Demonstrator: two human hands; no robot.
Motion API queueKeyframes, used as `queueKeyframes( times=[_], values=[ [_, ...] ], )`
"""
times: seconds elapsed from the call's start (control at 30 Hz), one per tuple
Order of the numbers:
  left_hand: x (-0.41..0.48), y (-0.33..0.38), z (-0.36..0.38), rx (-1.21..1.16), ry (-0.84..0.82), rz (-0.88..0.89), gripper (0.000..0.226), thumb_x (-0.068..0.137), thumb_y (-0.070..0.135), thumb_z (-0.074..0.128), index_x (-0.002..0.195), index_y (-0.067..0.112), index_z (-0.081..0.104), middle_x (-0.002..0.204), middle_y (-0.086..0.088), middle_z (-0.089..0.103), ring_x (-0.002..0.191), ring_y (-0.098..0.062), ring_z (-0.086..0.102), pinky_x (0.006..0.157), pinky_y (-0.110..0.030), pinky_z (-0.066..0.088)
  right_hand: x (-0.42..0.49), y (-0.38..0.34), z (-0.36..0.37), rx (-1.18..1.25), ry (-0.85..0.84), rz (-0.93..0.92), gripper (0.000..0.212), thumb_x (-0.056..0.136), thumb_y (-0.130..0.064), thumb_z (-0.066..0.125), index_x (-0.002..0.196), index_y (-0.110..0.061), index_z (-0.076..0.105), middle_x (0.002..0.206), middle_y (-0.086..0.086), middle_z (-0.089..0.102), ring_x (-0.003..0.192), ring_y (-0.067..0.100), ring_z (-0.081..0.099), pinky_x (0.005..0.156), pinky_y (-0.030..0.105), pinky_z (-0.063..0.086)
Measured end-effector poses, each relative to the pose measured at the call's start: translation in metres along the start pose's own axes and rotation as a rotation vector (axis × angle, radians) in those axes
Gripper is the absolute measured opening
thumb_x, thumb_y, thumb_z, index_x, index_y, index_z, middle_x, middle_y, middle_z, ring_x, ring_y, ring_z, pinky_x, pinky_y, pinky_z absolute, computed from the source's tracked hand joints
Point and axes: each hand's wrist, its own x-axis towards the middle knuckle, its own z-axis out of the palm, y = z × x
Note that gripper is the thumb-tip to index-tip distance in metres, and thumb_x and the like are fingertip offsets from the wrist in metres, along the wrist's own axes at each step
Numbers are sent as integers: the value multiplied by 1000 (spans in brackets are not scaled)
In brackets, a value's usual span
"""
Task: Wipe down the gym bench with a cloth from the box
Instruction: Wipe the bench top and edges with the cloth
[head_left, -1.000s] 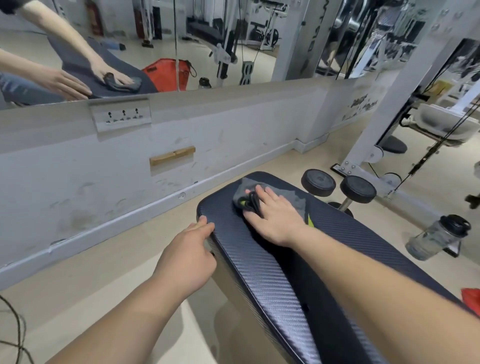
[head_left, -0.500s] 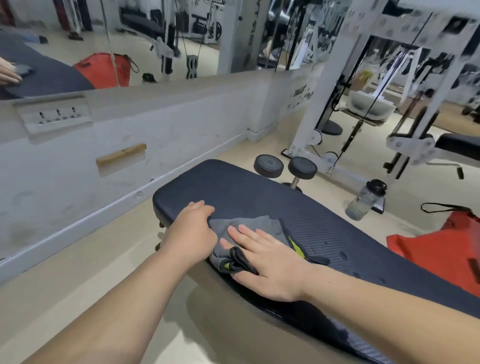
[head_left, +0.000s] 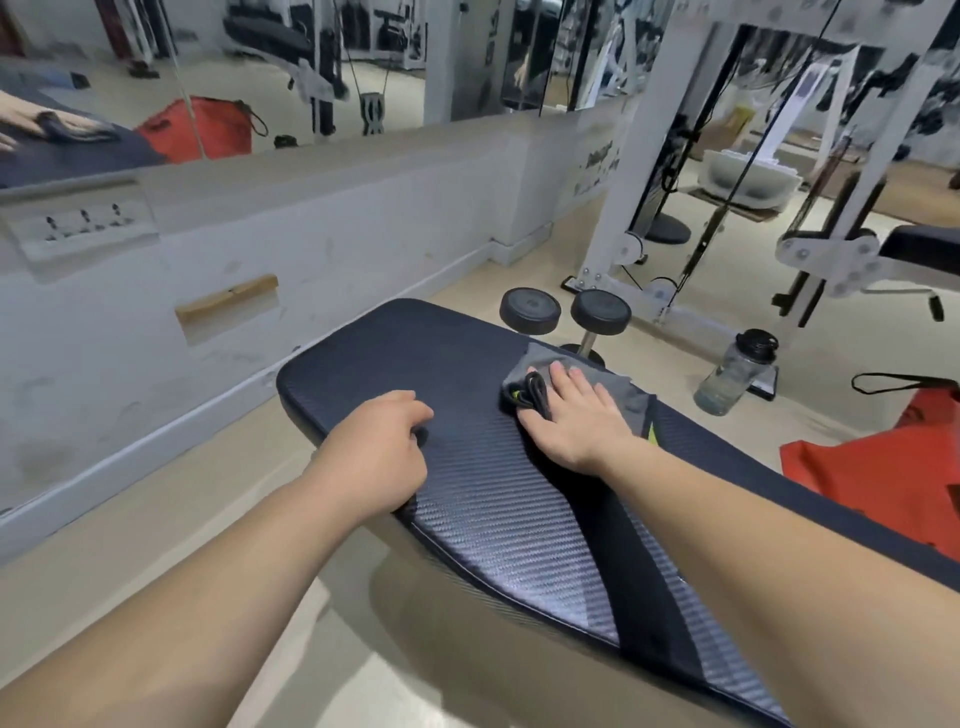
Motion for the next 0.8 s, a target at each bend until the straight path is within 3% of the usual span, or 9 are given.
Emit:
queueKeyframes(
  times=[0.2, 0.33, 0.4, 0.47, 0.6, 0.7, 0.8],
  values=[
    [-5, 16, 3, 34, 12, 93, 33, 91, 6, 50, 115, 10, 71, 130, -7, 66, 129, -25, 55, 104, -40, 48, -92, -10, 11, -88, -93, -362, 73, 105, -60, 26, 166, -36, -8, 173, -4, -21, 159, 16, -23, 129, 39, -13],
    [-6, 30, 16, 30, -39, 184, 28, 91, 11, 55, 113, 12, 72, 127, -6, 66, 126, -25, 57, 102, -38, 48, -106, 13, 11, -118, -137, -508, 77, 97, -75, 12, 165, -42, -4, 171, -11, -20, 158, 9, -23, 127, 34, -15],
    [-5, 32, 20, 33, -46, 197, 35, 93, 17, 56, 125, 20, 69, 143, -1, 59, 137, -19, 49, 111, -31, 40, -76, 29, 5, -87, -83, -434, 78, 98, -71, 22, 166, -38, 5, 175, -6, -9, 161, 13, -12, 127, 34, -10],
    [-5, 30, 22, 30, -53, 186, 40, 95, 22, 56, 134, 23, 63, 153, 1, 50, 144, -14, 41, 115, -28, 33, -36, 45, -1, -20, -16, -233, 77, 100, -65, 30, 167, -32, 10, 177, 1, -2, 162, 19, -4, 128, 38, -4],
    [-6, 27, 19, 28, -45, 172, 40, 96, 23, 55, 135, 25, 62, 154, 4, 48, 145, -12, 39, 115, -29, 33, 3, 54, -3, 4, 0, 43, 76, 101, -63, 22, 168, -29, 7, 177, 2, -5, 163, 21, -6, 130, 46, -1],
    [-3, 27, 20, 27, -43, 173, 41, 95, 24, 55, 136, 26, 61, 155, 4, 47, 145, -12, 38, 117, -30, 32, -23, 30, 4, -1, -12, 1, 73, 103, -61, 23, 167, -34, 1, 176, 2, -9, 162, 21, -10, 130, 45, -5],
    [0, 28, 23, 31, -49, 174, 41, 95, 24, 55, 136, 26, 61, 156, 4, 47, 145, -13, 39, 116, -28, 32, -80, 7, 10, -60, -76, -196, 74, 105, -61, 26, 166, -36, -7, 174, -1, -19, 160, 18, -20, 130, 43, -10]
  ],
)
